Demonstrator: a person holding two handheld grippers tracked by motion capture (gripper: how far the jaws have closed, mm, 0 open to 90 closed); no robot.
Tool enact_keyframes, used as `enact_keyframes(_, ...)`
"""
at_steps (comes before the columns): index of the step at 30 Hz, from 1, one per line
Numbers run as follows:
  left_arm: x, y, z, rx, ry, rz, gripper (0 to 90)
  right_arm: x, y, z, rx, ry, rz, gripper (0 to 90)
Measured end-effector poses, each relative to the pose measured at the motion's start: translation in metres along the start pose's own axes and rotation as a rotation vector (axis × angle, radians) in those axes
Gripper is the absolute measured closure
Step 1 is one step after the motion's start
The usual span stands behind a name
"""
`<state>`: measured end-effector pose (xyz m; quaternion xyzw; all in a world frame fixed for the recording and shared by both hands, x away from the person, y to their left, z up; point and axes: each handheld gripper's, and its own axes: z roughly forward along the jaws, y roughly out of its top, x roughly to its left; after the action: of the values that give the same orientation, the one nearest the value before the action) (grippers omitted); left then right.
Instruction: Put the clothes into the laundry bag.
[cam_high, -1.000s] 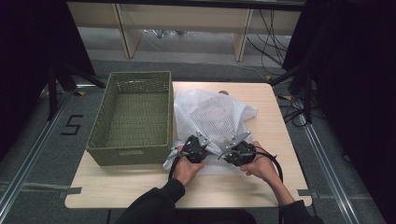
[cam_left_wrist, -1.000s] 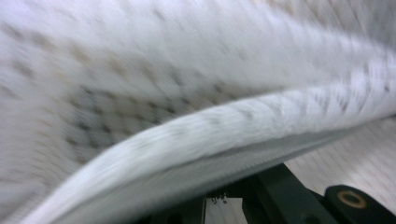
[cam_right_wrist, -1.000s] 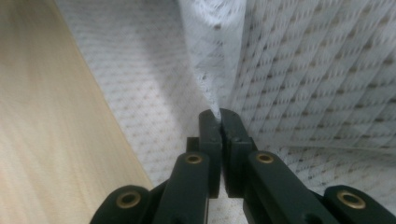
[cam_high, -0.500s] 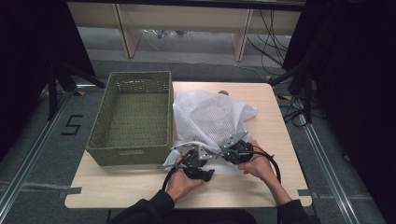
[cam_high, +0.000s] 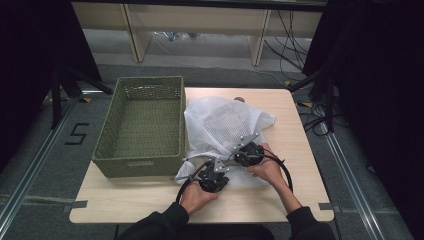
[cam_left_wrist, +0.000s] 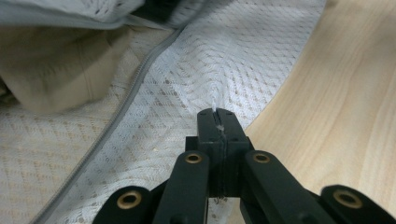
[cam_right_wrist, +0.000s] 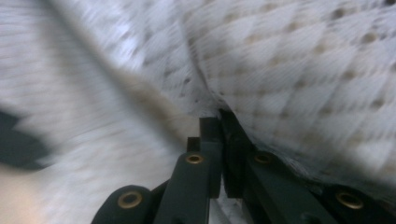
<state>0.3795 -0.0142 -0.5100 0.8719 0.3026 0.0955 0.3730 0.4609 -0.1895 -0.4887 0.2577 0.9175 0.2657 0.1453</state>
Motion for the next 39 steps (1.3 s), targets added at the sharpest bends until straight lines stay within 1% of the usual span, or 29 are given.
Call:
enact_keyframes(2,0.0,-0.001,-0.001,-0.001,-0.015,-0.011,89.6,-0.005,0.003,0.006,-0.004,-0.048,0.007,90.0)
enact_keyframes(3,0.0,-0.002,-0.001,-0.003,-0.008,-0.018,89.6,-0.008,0.005,0.007,0.003,-0.064,0.005,90.0)
enact_keyframes(4,0.0,-0.002,-0.002,0.005,-0.01,-0.002,89.6,-0.011,0.007,0.01,-0.002,-0.091,0.014,90.0)
enact_keyframes(6,-0.002,-0.003,-0.002,0.0,-0.007,0.0,89.6,-0.02,0.009,0.014,-0.004,-0.121,0.035,90.0)
enact_keyframes(8,-0.003,-0.004,-0.003,-0.007,-0.012,-0.015,89.6,-0.028,0.009,0.019,-0.016,-0.131,0.074,90.0)
enact_keyframes(9,-0.002,-0.005,-0.003,-0.005,-0.016,-0.018,89.6,-0.031,0.009,0.019,-0.011,-0.113,0.073,90.0)
enact_keyframes(10,-0.002,-0.005,-0.003,-0.007,-0.013,-0.005,89.5,-0.031,0.009,0.019,-0.015,-0.128,0.074,90.0)
enact_keyframes(14,-0.003,-0.006,-0.003,-0.017,-0.006,-0.012,89.2,-0.023,0.006,0.008,0.032,-0.1,-0.011,90.0)
enact_keyframes(16,-0.003,-0.007,-0.002,-0.018,0.0,-0.012,89.1,-0.017,0.0,0.0,0.037,-0.078,-0.011,90.0)
enact_keyframes(17,-0.003,-0.007,-0.003,-0.019,0.001,-0.01,89.0,-0.016,-0.003,-0.004,0.023,-0.059,-0.028,90.0)
enact_keyframes(18,-0.003,-0.007,-0.002,-0.019,-0.001,-0.012,89.0,-0.012,-0.005,-0.009,0.007,-0.077,-0.021,90.0)
enact_keyframes(20,-0.003,-0.007,-0.003,-0.016,0.004,-0.011,89.0,-0.004,-0.009,-0.016,0.014,-0.06,-0.033,90.0)
enact_keyframes(21,-0.004,-0.007,-0.003,-0.023,-0.003,-0.011,88.9,0.0,-0.01,-0.021,0.042,-0.035,-0.046,90.0)
enact_keyframes(22,-0.004,-0.007,-0.003,-0.024,0.001,0.001,88.8,0.005,-0.012,-0.025,0.025,-0.014,-0.044,90.0)
enact_keyframes(23,-0.004,-0.007,-0.003,-0.02,0.006,0.0,88.8,0.008,-0.014,-0.028,0.013,0.001,-0.068,90.0)
enact_keyframes(24,-0.004,-0.007,-0.003,-0.019,0.007,0.0,88.7,0.014,-0.014,-0.033,0.029,0.028,-0.079,90.0)
enact_keyframes(25,-0.004,-0.006,-0.003,-0.024,0.0,0.006,88.6,0.018,-0.016,-0.035,0.031,0.034,-0.106,90.0)
enact_keyframes(26,-0.005,-0.007,-0.002,-0.022,-0.002,-0.011,88.6,0.022,-0.017,-0.038,0.04,0.047,-0.12,90.0)
enact_keyframes(27,-0.005,-0.006,-0.003,-0.019,0.003,0.008,88.6,0.024,-0.019,-0.04,0.051,0.046,-0.121,90.0)
enact_keyframes(29,-0.007,-0.006,-0.002,-0.019,0.0,0.008,88.4,0.023,-0.023,-0.041,0.073,0.035,-0.111,90.0)
enact_keyframes(30,-0.007,-0.006,-0.003,-0.019,0.0,0.023,88.1,0.021,-0.024,-0.039,0.081,0.031,-0.125,90.0)
enact_keyframes(31,-0.009,-0.007,-0.002,-0.025,-0.012,-0.004,87.6,0.019,-0.025,-0.038,0.094,0.039,-0.121,90.0)
enact_keyframes(32,-0.01,-0.007,-0.002,-0.028,-0.017,-0.007,86.9,0.019,-0.027,-0.037,0.098,0.023,-0.101,90.0)
enact_keyframes(34,-0.012,-0.007,-0.001,-0.032,-0.026,-0.014,85.7,0.017,-0.028,-0.036,0.087,0.022,-0.103,89.9)
enact_keyframes(35,-0.012,-0.008,-0.001,-0.031,-0.022,-0.006,85.2,0.016,-0.028,-0.037,0.098,0.037,-0.099,89.9)
enact_keyframes(36,-0.014,-0.007,-0.002,-0.026,-0.019,0.006,84.7,0.017,-0.028,-0.038,0.096,0.021,-0.081,89.9)
enact_keyframes(37,-0.014,-0.007,-0.003,-0.019,-0.025,0.018,84.0,0.016,-0.028,-0.038,0.086,0.019,-0.098,89.8)
enact_keyframes(38,-0.017,-0.007,-0.003,-0.034,-0.047,0.007,83.0,0.016,-0.029,-0.039,0.092,0.022,-0.081,89.5)
enact_keyframes(39,-0.017,-0.007,-0.003,-0.038,-0.052,0.012,82.0,0.015,-0.029,-0.039,0.084,0.015,-0.094,89.4)
